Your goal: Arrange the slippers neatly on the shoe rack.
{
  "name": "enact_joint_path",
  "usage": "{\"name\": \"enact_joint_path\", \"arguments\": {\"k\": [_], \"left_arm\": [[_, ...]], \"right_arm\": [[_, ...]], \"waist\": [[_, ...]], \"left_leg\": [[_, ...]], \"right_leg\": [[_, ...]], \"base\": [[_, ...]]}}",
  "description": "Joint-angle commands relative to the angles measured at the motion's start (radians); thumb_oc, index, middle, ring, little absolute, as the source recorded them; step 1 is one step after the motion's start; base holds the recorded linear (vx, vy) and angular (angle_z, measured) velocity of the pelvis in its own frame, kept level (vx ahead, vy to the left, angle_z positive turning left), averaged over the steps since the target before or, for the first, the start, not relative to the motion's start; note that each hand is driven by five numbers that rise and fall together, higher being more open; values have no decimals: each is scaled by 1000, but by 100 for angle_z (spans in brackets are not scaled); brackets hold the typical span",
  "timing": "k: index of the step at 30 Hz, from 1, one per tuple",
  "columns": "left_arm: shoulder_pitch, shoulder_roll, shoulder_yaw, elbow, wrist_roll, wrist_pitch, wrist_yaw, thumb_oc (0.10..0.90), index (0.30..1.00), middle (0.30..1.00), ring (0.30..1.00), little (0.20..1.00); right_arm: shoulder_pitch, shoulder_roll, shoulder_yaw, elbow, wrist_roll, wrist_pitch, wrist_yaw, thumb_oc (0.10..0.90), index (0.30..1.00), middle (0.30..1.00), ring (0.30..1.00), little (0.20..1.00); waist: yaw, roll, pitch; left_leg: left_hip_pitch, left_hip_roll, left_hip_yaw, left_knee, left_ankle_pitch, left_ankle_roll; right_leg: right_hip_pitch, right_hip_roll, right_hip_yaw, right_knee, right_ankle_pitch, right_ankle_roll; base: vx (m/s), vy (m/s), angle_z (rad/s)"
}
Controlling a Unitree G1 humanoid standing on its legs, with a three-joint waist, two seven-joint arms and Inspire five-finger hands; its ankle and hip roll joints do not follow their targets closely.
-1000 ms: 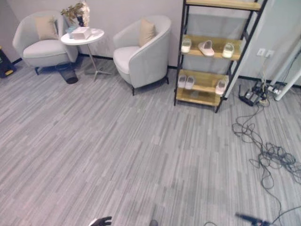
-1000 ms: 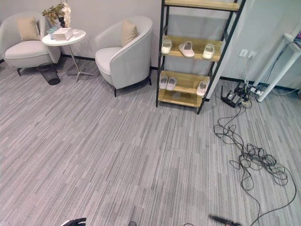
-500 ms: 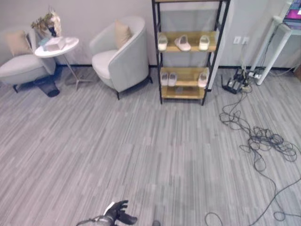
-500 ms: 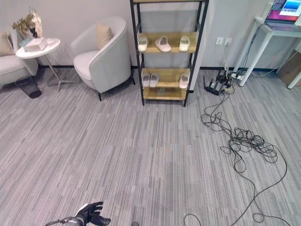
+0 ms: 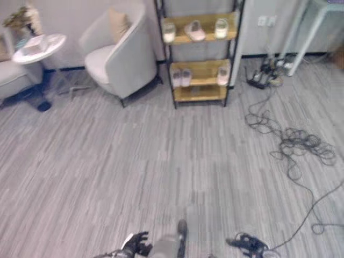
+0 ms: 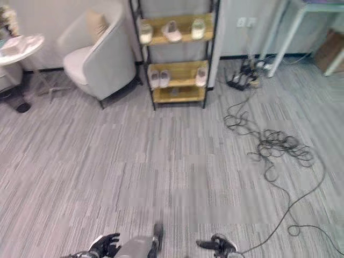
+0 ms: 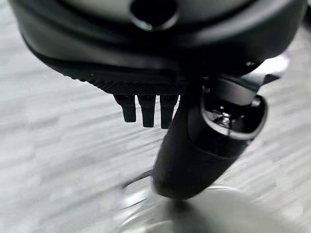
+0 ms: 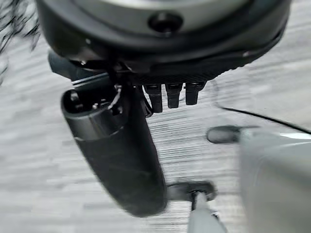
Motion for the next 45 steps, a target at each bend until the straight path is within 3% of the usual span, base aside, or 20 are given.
{"name": "enact_joint_path", "arguments": {"k": [1,3,5,9,11,14,15,16,17,18,19,22,25,26,29,30,32,35,40,45], "left_arm": [[-78,-11,0,-81,16,-63,4,800,900,900,900,900],[-93,-16,-18,-76,48,-60,21,800,900,900,900,900],[-95,-18,-21,-78,50,-61,23,800,900,900,900,900],[-103,-21,-31,-96,50,-66,26,800,900,900,900,900],[-117,-27,-31,-90,59,-71,34,800,900,900,900,900],[-119,-34,-49,-76,81,-81,40,800,900,900,900,900],[-114,-45,-58,-64,77,-78,43,800,900,900,900,900],[-114,-45,-57,-64,77,-78,44,800,900,900,900,900],[-110,-37,-71,-99,71,-74,34,800,900,900,900,900],[-110,-36,-71,-100,71,-73,34,800,900,900,900,900],[-105,-5,-110,-187,97,-63,23,800,900,900,900,900],[-96,9,-117,-252,89,-67,16,800,900,900,900,900],[-66,11,-112,-286,85,-78,17,800,900,900,900,900],[-54,10,-87,-283,73,-77,26,800,900,900,900,900],[-35,10,-45,-268,61,-73,41,800,900,900,900,900],[-34,10,-44,-268,61,-74,41,800,900,900,900,900],[-7,23,31,-247,30,-75,89,800,900,900,900,900],[4,24,74,-205,30,-73,152,800,900,900,900,900],[10,22,57,-228,38,-81,180,800,900,900,900,900],[9,34,24,-216,78,-100,210,800,900,900,900,900]], "right_arm": [[-54,-32,-65,-88,66,-42,-5,800,900,900,900,900],[-57,-31,-92,-120,106,-60,-26,800,900,900,900,900],[-52,-32,-95,-125,110,-66,-34,800,900,900,900,900],[-34,-43,-112,-122,122,-72,-50,800,900,900,900,900],[-19,-63,-138,-96,141,-60,-64,800,900,900,900,900],[7,-83,-176,-67,154,-54,-67,800,900,900,900,900],[5,-100,-189,-43,171,-51,-70,800,900,900,900,900],[4,-100,-188,-43,171,-52,-70,800,900,900,900,900],[16,-104,-179,-51,181,-59,-78,800,900,900,900,900],[16,-103,-179,-51,181,-59,-78,800,900,900,900,900],[-18,-116,-127,-83,153,-60,-104,800,900,900,900,900],[-32,-131,-93,-115,108,-67,-117,800,900,900,900,900],[-53,-133,-74,-146,83,-76,-115,800,900,900,900,900],[-65,-128,-48,-170,65,-84,-119,800,900,900,900,900],[-67,-105,-14,-214,-9,-88,-133,800,900,900,900,900],[-66,-104,-14,-215,-9,-87,-133,800,900,900,900,900],[13,-71,-17,-327,-94,-106,-164,800,900,900,900,900],[76,-46,-28,-422,-145,-123,-203,800,900,900,900,900],[140,-42,-26,-485,-186,-132,-234,800,900,900,900,900],[167,-59,-115,-424,-142,-135,-291,800,900,900,900,900]], "waist": [[17,0,5],[-44,51,36],[-64,62,41],[-119,67,45],[-159,58,39],[-176,62,18],[-179,66,7],[-180,63,5],[-168,47,20],[-172,45,16],[-107,-12,70],[-66,-20,79],[-23,-16,69],[10,-2,61],[34,1,37],[35,0,39],[20,-17,33],[-19,7,45],[-56,30,59],[-90,15,66]], "left_leg": [[-72,-32,28,95,-70,46],[63,-27,14,53,-120,62],[103,-25,5,40,-135,56],[196,-22,-35,26,-193,25],[274,-9,-53,16,-241,-19],[323,25,-62,42,-250,-55],[289,68,-78,220,-145,-94],[285,64,-79,220,-142,-94],[130,138,-58,579,63,-129],[122,136,-62,582,65,-130],[-60,212,3,879,60,-87],[-133,189,41,823,-4,-80],[-172,103,120,514,-24,-53],[-180,69,141,248,6,-48],[-143,38,151,74,50,-46],[-136,36,153,67,52,-45],[-40,0,114,80,-28,26],[28,15,106,85,-80,42],[68,22,61,100,-118,26],[78,36,-12,141,-174,-30]], "right_leg": [[22,-50,-31,258,400,126],[-135,-71,-100,380,325,95],[-183,-75,-126,345,285,83],[-249,-88,-169,44,234,63],[-279,-94,-110,-328,296,88],[-274,-82,-95,-370,330,91],[-241,-44,-69,-311,334,56],[-244,-48,-69,-312,336,56],[-178,-28,-91,-290,299,-10],[-182,-31,-94,-292,301,-11],[-66,3,-115,-305,239,-82],[-13,16,-126,-306,198,-83],[52,29,-116,-319,159,-54],[114,57,-106,-334,128,-37],[151,93,-101,-320,99,-32],[153,90,-100,-317,96,-31],[53,36,-115,84,200,100],[-26,-54,-162,230,254,116],[-78,-137,-161,120,186,58],[-97,-229,38,-182,324,104]], "base": [[447,144,-82],[602,172,-35],[546,77,15],[554,-144,1],[728,-294,47],[593,-324,48],[506,-339,54],[541,-563,55],[187,-317,34],[475,-836,9],[269,-524,-22],[398,-287,-26],[547,-28,-13],[637,-27,-19],[476,-4,8],[532,46,-36],[506,84,-50],[248,40,0],[185,-127,28],[142,-355,46]]}}
